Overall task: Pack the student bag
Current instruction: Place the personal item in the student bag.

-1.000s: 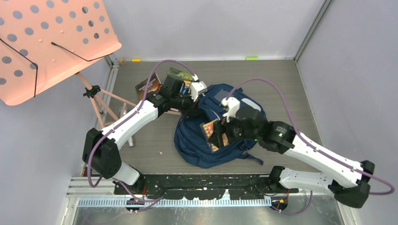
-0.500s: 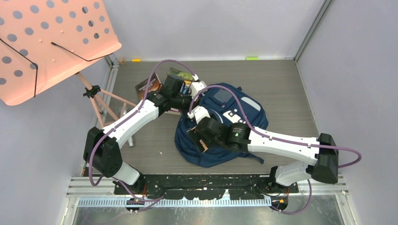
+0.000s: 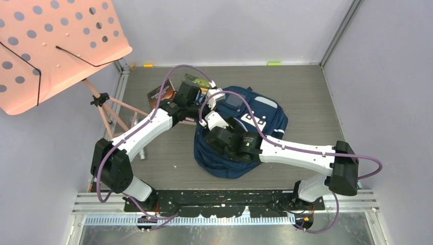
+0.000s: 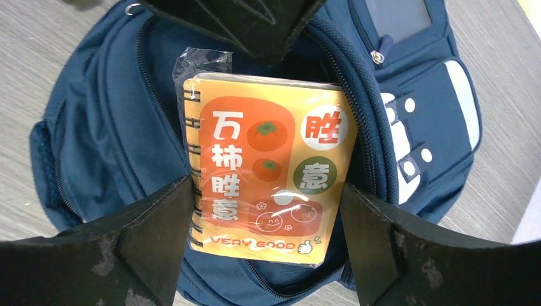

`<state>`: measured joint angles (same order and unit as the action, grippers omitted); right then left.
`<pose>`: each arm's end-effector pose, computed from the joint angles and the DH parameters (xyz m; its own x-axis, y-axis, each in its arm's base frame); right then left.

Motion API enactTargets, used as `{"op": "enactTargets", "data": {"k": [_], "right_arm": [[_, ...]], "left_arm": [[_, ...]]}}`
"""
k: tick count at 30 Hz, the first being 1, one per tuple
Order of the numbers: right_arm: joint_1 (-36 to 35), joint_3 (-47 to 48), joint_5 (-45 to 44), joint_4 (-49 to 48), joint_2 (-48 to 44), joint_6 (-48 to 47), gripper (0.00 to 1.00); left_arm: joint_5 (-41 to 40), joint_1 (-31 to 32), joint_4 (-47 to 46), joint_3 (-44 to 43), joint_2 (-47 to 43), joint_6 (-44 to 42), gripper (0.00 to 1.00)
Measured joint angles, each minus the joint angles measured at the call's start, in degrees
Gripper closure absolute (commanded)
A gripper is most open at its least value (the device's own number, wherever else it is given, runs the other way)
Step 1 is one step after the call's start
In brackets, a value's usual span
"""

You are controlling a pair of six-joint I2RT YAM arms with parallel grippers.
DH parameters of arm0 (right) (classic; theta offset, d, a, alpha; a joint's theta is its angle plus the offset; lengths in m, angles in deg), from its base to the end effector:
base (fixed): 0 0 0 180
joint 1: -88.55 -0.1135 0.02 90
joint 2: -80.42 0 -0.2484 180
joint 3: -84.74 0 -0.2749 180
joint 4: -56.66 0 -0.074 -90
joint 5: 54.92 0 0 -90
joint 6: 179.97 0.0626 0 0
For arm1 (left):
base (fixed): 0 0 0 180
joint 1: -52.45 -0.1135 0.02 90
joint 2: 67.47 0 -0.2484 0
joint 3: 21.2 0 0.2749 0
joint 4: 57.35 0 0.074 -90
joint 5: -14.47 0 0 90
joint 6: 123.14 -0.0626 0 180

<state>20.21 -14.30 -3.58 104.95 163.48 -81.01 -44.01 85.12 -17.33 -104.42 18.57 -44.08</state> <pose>0.1630 0.3044 0.2553 -0.3710 -0.6047 -0.7047 -0.5274 0.7619 -0.3761 0.2945 -0.2277 0.2612 -0.4134 0.4573 -0.7874 0.8773 0.4317 -0.2099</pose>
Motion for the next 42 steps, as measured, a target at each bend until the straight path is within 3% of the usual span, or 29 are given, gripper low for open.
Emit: {"op": "enactTargets", "data": {"k": [4,9,15,31,42], "right_arm": [[0.5,-0.2,-2.2,-0.3,1.0,-0.8,0.43],[0.7,-2.5,-5.8,-2.6,1.5,-1.6,0.19],[1.1,-3.7,-8.6,-3.2,3.4,-1.6,0.04],[1.3,-6.9,-7.7,-4.0,0.3,1.0,0.0],[-2.3,-6.2,-8.2,-3.5,-3.8,1.7,0.01]], "left_arm": [[0.0,0.0,-0.2,0.0,0.0,0.0,1.0],[0.0,0.1,-0.5,0.0,0.0,0.0,1.0],[0.0,0.1,-0.4,0.0,0.0,0.0,1.0],[0.0,0.0,-0.4,0.0,0.0,0.1,1.0],[0.0,0.0,-0.1,0.0,0.0,0.1,1.0]]}}
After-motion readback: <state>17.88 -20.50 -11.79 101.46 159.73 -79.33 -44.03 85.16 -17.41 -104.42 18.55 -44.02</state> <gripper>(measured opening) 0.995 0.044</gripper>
